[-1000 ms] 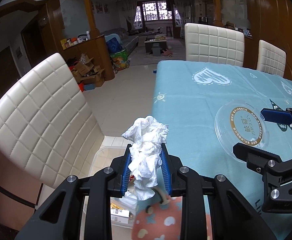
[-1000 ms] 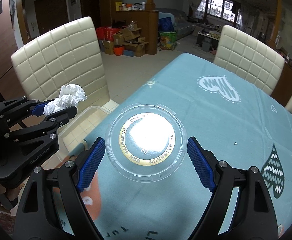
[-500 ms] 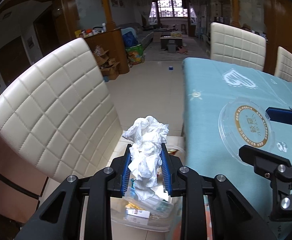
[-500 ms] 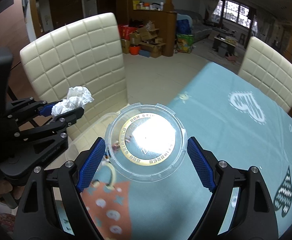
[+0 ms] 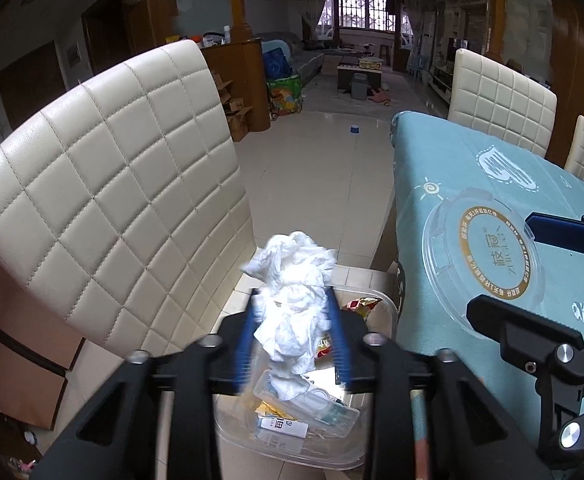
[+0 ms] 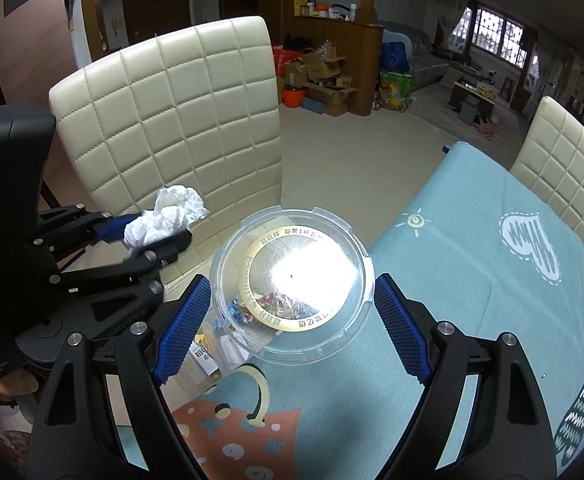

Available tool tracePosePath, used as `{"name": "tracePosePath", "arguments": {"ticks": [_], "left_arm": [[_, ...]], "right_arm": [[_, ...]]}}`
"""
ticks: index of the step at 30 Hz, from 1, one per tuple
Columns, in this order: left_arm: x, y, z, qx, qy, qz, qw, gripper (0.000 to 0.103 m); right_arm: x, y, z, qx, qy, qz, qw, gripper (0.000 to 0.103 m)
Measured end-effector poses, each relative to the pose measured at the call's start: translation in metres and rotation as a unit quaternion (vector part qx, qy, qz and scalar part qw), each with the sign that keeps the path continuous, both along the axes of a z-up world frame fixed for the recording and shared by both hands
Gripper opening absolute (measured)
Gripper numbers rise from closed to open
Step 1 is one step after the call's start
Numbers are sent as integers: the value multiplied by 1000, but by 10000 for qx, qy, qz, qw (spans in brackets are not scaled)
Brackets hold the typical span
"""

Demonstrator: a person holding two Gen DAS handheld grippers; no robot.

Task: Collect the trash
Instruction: 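Carry the tissue and gold-ringed lid over the clear bin, then open both grippers to drop the tissue and lid into the bin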

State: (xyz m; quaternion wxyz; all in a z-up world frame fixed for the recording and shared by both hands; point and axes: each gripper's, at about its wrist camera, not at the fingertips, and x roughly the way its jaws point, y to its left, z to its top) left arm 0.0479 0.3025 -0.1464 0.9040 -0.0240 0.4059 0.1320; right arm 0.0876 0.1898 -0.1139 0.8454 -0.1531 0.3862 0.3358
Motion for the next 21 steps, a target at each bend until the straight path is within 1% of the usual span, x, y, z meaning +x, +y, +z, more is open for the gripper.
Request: {"name": "tracePosePath", "arguments": {"ticks": [1,2,3,6,15,21], "left_arm": [[-1,1,0,8,-40,66,10000,61],[-2,3,0,21,-104,141,9998,73],[-3,4,0,17,-151,188,9997,76],[-2,8,-2,-50,-111,248,9996,79],[-3,24,-5,45,-43,488,9988,79],[-12,31,-7,82,28,651,9978,79]], "right_arm": [[1,0,-1,-4,10,-12,10000,83],[3,0,-2,-14,30,-35,10000,83],[4,-1,-2,-19,46,-45,10000,83],[8,-2,-5,-43,77,-65,9999,83],[10,9,-10,-92,159,64,9998,83],[6,15,-10,-83,183,169,9997,83]]}}
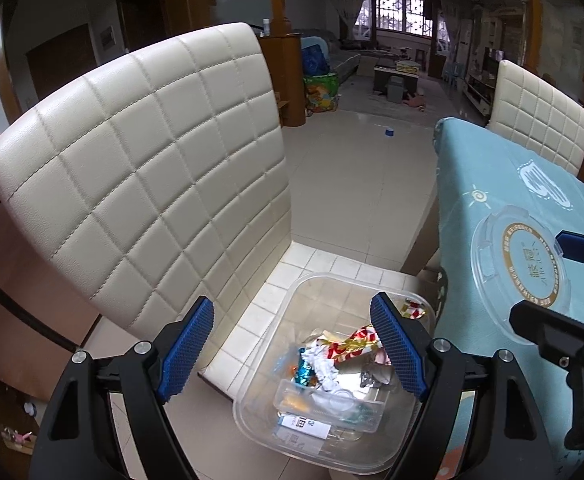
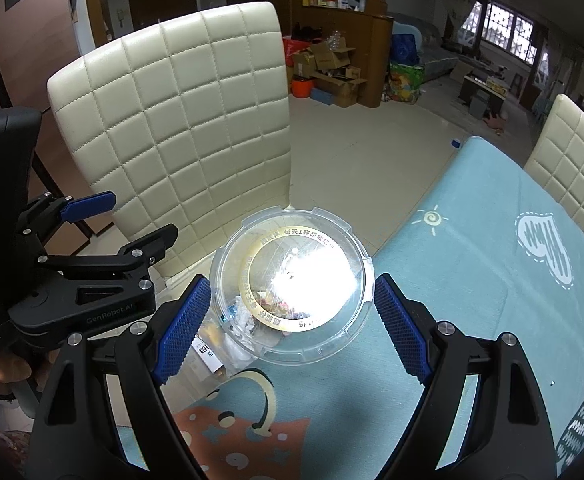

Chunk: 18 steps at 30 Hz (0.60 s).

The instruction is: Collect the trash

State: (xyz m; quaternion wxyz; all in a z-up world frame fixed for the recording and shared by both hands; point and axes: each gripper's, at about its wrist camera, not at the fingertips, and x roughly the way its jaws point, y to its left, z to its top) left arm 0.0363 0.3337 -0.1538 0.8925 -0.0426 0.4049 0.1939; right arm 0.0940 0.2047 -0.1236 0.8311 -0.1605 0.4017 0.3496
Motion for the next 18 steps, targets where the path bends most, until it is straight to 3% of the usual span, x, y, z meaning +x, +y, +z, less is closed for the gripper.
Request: {"name": "tracePosePath", "arguments": {"ticks": [5,18], "left_arm": [[-5,4,1,7,-15,94,10000,79],[-9,-1,6,-18,-50,75,10000,79]], "right_arm": [[-2,0,3,124,109,29,9999,91],[-5,-21,8,108,36,-232,9997,91]]}}
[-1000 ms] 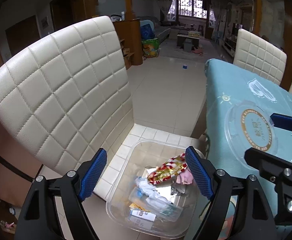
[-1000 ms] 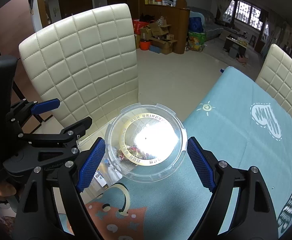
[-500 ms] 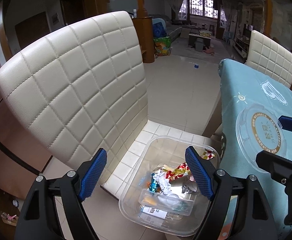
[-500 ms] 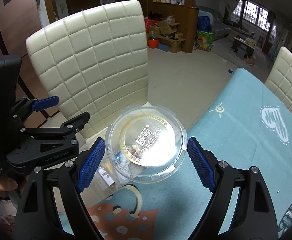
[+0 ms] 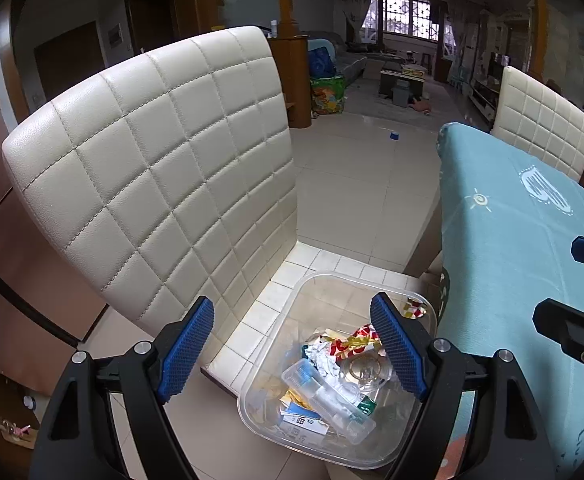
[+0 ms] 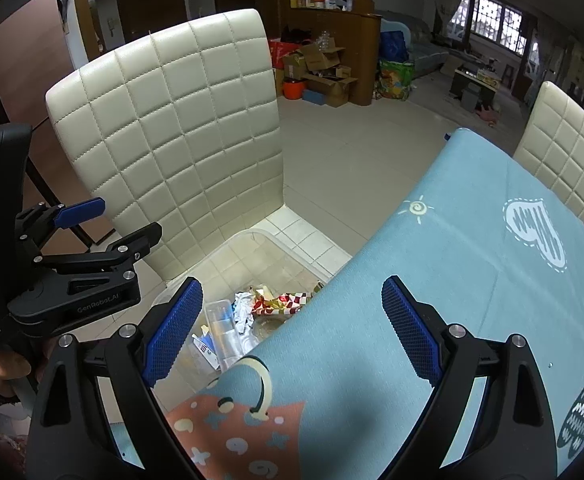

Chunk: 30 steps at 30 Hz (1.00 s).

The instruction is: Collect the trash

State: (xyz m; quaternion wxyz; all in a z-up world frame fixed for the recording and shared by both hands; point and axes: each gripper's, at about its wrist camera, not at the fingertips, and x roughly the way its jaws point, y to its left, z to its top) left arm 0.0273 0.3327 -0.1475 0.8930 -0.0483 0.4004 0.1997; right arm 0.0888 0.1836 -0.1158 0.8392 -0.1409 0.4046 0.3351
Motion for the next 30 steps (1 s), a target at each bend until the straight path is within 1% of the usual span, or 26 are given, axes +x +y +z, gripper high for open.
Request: {"name": "tracePosePath", "arguments": {"ticks": [6,13,19,24,28,30], "left_arm": [[-1,-12,5,-7,-19,-113,9999,79],[-7,-29,13,59,-79,-243,9997,79],[-14,-45,25,111,-199,-290,9993,79],[-21,-60,38,289,-373,-233,9986,79],[-27,-71,47,352,-479,-203,9980,79],[-28,-75,49,316,-473,-188,9982,79]], "right_arm": [[-5,-13,2,30,19,-93,10000,91],[-11,-30,10,99,-58,-205,9997,91],[-16,-44,15,107,-75,-330,9994,91],[-17,-60,21,138,-46,-509,9986,93],[-19,-74,27,147,-83,-639,9978,94],[-19,-79,30,144,-117,-704,9973,96]]}}
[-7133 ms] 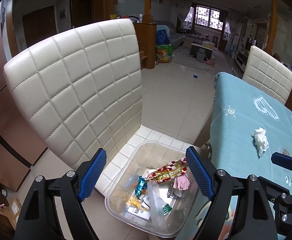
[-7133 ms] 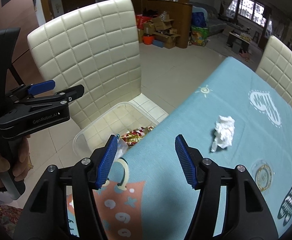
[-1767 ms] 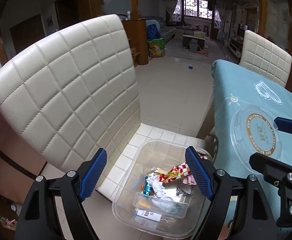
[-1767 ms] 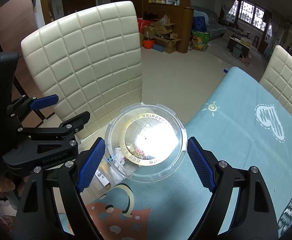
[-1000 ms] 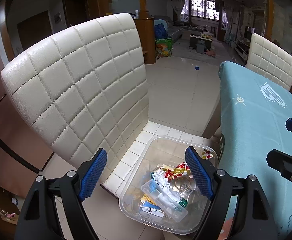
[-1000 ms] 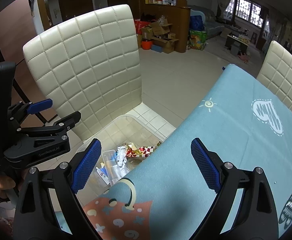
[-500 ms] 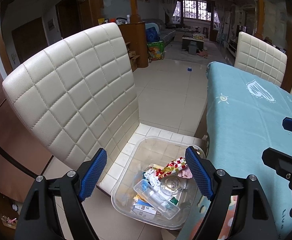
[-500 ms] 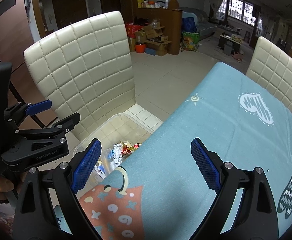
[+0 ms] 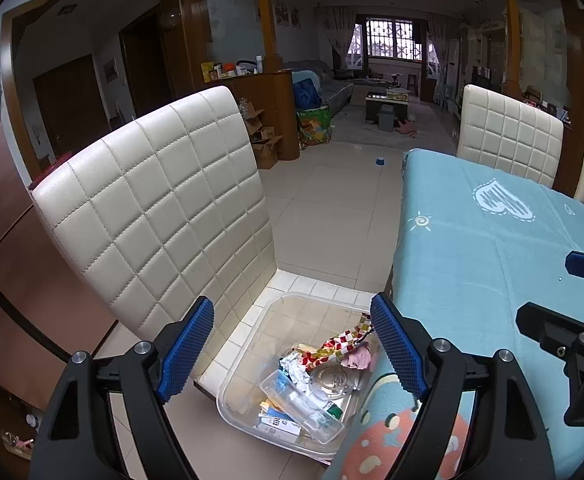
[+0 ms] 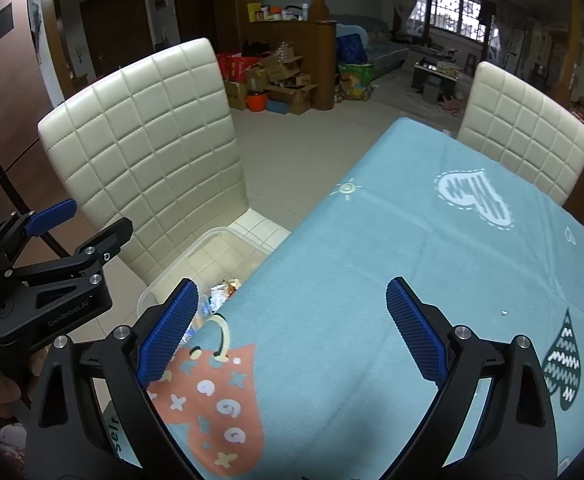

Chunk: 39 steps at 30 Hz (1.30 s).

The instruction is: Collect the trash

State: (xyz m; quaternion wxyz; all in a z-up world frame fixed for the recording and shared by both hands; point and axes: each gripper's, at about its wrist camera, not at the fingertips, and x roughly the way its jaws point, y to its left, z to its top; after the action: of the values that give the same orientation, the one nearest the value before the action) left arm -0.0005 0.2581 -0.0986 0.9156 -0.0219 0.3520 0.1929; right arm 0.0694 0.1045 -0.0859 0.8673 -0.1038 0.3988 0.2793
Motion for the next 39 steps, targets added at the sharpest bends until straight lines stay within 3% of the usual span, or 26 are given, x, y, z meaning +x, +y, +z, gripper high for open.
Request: {"name": "tracePosePath", "arguments": {"ticks": [6,11,17,26,36,39], "left_arm": [[-3,-10,8,-190,-35,-20,9998,79],[-10,-31,26,-103,-407,-34,9991,79],[-7,-64,41,-94,-511,-460,9976,79],[-12,-108,72,299,-923,-950,9907,79],[-11,-133,92,373,-1250,-1121,9851,79],[-8,-134,93,210,-1223,-1174,9853,79]], "right_arm": [[-4,-19,11,24,-58,-265,9996,97],[-8,-40,22,-12,-145,-528,9985,98],[-15,-68,39,-18,-418,-944,9947,99],[-29,-113,77,31,-947,-1591,9827,100],[-40,-141,104,303,-1389,-2053,9683,100],[-40,-146,106,330,-1403,-2091,9672,100]]}}
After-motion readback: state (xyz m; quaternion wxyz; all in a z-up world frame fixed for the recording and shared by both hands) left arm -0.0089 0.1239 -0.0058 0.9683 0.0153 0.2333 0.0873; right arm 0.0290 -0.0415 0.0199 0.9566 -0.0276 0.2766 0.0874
